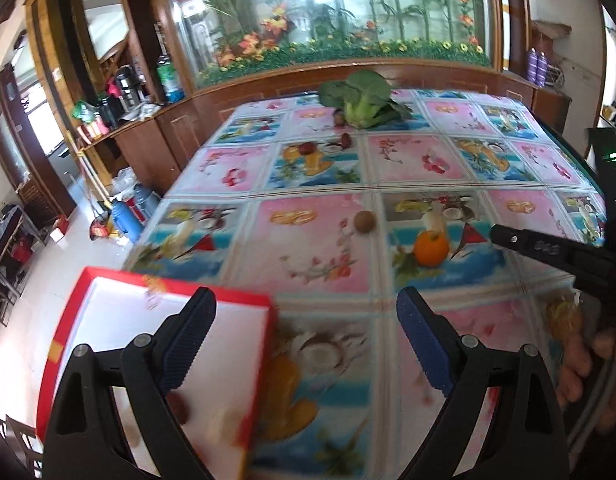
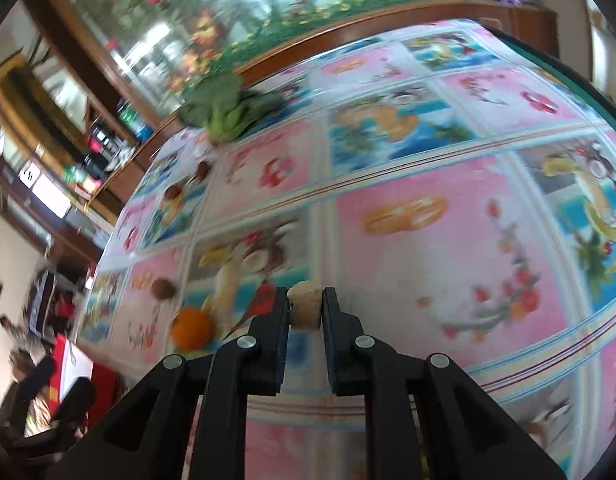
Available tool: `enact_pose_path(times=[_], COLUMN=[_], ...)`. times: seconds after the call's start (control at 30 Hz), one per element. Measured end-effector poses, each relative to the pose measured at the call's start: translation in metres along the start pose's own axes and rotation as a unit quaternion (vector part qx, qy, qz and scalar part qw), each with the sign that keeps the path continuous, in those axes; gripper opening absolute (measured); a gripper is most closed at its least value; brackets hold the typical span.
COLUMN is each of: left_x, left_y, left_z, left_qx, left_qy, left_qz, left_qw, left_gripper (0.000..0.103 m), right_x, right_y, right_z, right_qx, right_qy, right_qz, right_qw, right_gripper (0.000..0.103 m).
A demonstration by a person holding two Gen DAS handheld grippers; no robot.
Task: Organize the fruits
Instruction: 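Move both open tools back over the table toward the orange and cube, then grasp a beige cube with the right gripper while the left grasps an orange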
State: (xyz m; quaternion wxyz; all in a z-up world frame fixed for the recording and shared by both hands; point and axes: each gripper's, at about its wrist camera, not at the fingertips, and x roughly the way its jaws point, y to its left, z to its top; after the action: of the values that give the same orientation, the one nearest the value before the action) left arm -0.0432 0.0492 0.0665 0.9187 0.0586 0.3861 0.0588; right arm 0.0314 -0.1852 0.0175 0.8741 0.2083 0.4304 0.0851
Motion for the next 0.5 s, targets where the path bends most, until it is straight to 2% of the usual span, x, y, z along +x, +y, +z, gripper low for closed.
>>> enact_pose_path(times=[0.23, 0.5], left_x=[0.048, 0.071], left_y=[-0.043, -0.066], left_z=[0.02, 0.031], left_qx=[0.027, 0.023], left_qy=[0.037, 0.045], left_qz=[0.0, -0.014], left_qw=[0.999, 0.9986], left_gripper=[0.092, 0.092], right_x=[-0.004, -0.001], right_y=[-0.011, -0.013], right_z=[0.003, 0.003], right_qx=[0.02, 0.034], right_qy=[0.003, 0.015], right_qz=[-0.014, -0.007], right_qw=[1.0, 0.999], right_gripper=[0.014, 0.014])
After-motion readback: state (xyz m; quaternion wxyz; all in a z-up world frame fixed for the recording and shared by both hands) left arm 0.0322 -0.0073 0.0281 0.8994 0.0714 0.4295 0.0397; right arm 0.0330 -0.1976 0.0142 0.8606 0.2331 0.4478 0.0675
